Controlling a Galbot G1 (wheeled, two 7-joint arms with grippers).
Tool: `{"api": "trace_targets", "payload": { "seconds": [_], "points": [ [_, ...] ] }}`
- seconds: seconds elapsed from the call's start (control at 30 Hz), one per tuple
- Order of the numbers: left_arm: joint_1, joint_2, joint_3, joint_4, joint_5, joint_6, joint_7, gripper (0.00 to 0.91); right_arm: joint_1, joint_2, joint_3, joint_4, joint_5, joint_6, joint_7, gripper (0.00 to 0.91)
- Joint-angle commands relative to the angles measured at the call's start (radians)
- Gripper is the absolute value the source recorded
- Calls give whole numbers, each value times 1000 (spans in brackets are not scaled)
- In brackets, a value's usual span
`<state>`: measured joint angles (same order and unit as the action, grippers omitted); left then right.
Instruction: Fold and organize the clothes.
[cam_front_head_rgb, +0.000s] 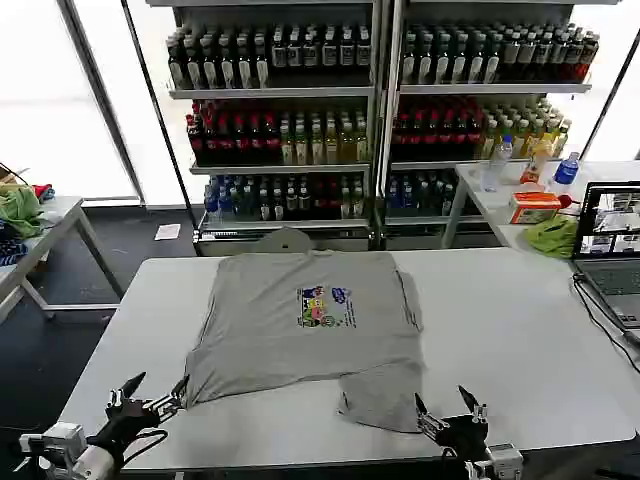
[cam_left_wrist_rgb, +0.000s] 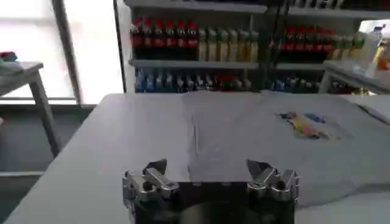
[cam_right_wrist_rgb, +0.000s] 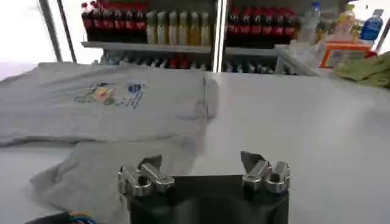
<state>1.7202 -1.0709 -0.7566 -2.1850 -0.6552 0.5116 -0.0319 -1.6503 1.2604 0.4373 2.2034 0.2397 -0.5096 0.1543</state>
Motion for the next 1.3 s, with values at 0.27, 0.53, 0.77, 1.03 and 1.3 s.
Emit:
{"api": "trace_targets", "payload": {
  "seconds": [0.27,0.53,0.77,1.03,1.3],
  "points": [
    [-42,20,81,85,-59,65,-35,796,23,14,-71,-30,-12,-66,22,907],
    [-74,17,96,109,-60,64,-35,665,16,18,-78,-37,-15,-67,19,907],
    [-95,20,98,126,-61,64,-31,564,15,20,-73,-50,-11,-67,20,10],
    [-103,24,110,160,-63,64,-16,10,12,17,-74,-43,3,-64,21,0],
    [-102,20,118,160,-59,61,-15,0,11,18,-78,-46,18,-60,20,0]
  ]
}}
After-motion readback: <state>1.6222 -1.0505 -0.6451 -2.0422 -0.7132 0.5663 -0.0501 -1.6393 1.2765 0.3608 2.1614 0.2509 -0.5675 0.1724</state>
